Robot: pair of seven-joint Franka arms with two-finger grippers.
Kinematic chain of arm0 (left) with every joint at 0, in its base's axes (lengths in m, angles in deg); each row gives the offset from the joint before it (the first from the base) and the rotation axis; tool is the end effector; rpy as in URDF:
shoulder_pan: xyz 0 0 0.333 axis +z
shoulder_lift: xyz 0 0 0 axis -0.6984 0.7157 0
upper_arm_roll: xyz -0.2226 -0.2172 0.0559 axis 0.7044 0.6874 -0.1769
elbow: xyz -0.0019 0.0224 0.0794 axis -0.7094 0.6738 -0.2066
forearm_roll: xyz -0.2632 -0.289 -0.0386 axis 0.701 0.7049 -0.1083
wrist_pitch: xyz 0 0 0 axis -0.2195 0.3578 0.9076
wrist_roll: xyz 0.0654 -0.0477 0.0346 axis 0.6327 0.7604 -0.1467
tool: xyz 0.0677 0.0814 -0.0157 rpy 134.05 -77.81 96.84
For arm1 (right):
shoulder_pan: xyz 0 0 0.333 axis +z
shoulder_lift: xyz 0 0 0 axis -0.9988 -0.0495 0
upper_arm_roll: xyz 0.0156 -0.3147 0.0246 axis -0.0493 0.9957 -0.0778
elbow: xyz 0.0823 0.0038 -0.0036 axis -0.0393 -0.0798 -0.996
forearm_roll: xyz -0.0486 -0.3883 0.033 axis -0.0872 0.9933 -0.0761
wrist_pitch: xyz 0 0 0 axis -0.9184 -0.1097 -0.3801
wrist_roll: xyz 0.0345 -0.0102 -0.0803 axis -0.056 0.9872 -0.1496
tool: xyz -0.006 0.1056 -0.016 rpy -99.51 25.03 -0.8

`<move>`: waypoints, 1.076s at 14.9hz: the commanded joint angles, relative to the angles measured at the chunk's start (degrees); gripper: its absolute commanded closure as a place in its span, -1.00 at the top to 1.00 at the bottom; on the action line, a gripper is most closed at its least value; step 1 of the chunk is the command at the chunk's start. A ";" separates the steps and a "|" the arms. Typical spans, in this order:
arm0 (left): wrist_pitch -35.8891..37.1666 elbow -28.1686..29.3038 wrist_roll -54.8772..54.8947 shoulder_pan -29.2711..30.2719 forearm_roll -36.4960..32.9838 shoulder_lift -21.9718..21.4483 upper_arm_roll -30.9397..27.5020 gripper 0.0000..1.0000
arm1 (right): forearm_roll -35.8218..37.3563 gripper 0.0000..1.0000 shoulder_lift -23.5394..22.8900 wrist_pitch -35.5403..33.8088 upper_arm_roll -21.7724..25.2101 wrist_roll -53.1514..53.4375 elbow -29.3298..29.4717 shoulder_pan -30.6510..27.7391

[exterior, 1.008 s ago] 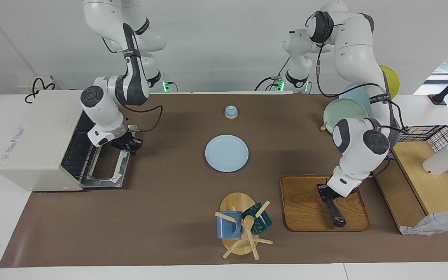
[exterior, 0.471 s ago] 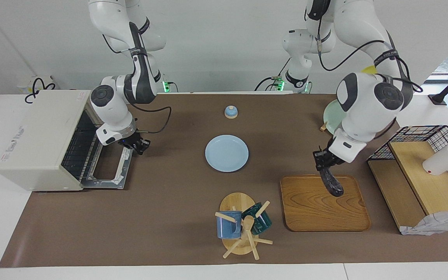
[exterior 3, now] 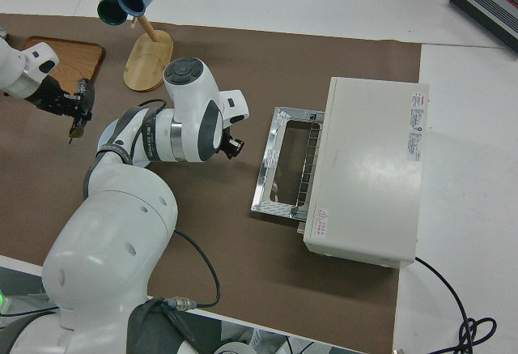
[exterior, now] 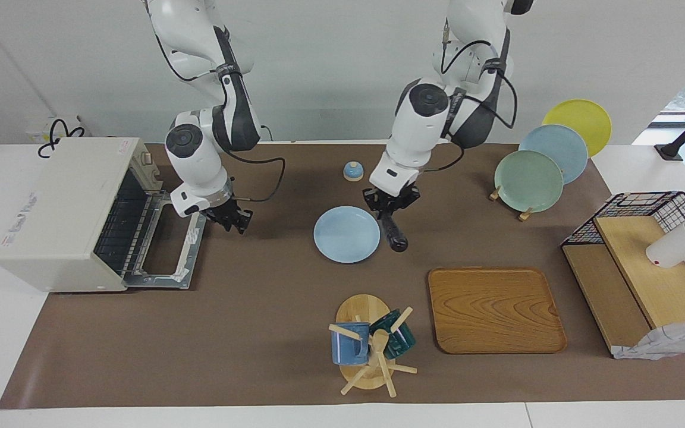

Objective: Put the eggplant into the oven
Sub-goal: 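Carry the eggplant over the plate while the right gripper opens the oven door, then take the eggplant with the right gripper while the left gripper releases it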

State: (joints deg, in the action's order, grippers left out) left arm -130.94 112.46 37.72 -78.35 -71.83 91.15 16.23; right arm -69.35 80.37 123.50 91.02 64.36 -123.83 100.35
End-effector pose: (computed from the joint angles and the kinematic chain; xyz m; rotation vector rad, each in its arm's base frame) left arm 0.4829 -0.3819 0.4104 2.9977 0.0764 0.0222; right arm 0.5280 0.0926 0.3382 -3.0752 0.4163 0.1030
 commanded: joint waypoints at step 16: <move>3.85 -3.70 3.56 4.32 0.24 1.41 -1.65 1.00 | -0.17 0.40 -1.69 -2.15 -0.16 -1.22 5.50 7.28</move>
State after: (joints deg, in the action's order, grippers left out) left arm -132.15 110.68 38.52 -77.68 -71.82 94.42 14.28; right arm -69.34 80.22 123.30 90.79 63.64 -122.10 104.20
